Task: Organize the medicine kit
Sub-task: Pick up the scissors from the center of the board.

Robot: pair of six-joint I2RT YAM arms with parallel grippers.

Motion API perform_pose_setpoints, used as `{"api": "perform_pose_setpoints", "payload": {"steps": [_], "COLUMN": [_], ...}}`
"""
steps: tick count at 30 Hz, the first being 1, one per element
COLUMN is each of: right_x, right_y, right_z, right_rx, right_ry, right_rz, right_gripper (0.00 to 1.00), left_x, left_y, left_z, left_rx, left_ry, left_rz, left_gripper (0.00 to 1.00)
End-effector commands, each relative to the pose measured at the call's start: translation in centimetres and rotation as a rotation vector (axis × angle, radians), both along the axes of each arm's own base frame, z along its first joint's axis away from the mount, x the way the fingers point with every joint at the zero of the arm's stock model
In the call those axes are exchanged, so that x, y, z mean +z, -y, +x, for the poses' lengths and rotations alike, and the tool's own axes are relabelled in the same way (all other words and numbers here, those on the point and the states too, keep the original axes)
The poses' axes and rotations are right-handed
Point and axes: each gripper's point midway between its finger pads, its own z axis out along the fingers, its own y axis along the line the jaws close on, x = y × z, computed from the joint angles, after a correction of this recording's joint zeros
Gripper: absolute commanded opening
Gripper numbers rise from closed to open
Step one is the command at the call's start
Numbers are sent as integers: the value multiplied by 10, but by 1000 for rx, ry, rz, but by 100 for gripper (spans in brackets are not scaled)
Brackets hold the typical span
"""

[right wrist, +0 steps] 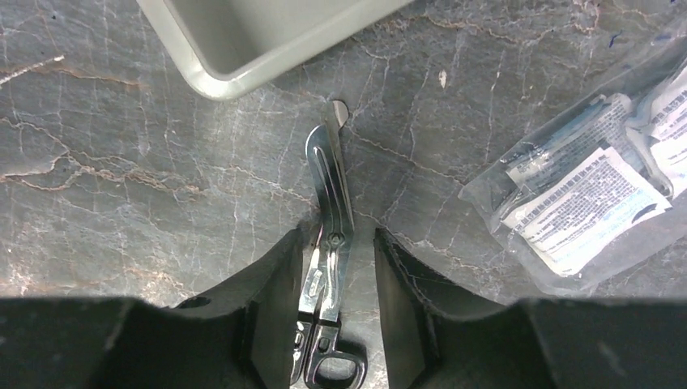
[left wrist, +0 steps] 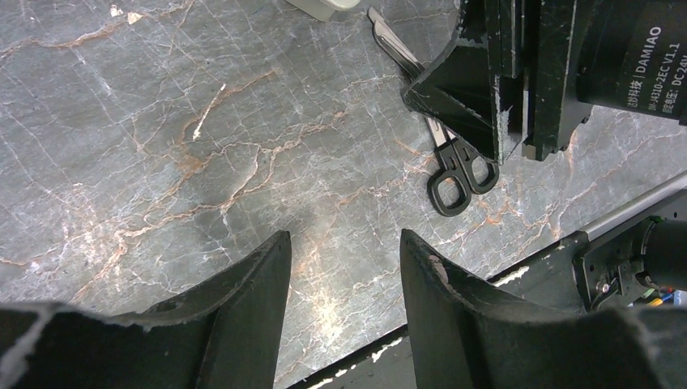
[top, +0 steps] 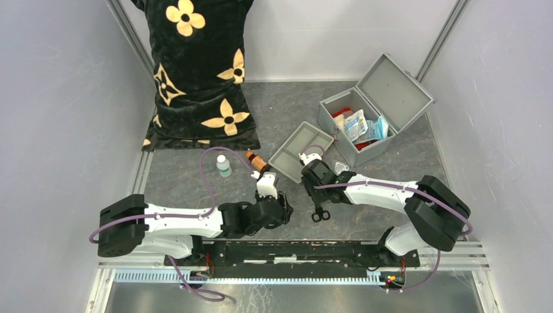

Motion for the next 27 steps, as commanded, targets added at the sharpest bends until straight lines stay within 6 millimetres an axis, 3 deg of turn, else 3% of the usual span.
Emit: {"api": "perform_pose_setpoints", "payload": {"steps": [1,7,13,20,27], "right_x": [-4,-11,-4,13,16], "right_y": [1,5,-10,-15,-21], "right_z": [6,4,2,8,4], "right_rx": [9,-3,-59,-134,-140], "right_ry": [4,-2,-16,-7,-32], "right_rz": [-46,-57,120,284,354], "right_gripper": [40,21,7,1,1], "left_x": [17,19,18,1,-13], "left_y": [17,31,60,84,92], "left_z": [4,3,-10,-19,-18], "left_rx": [-1,-47,-152,-217,-201], "left_ry": [29,40,6,-40,-70], "left_rz": [-55,-86,-172,-192,-193], "left_gripper": [59,60,61,62,62]}}
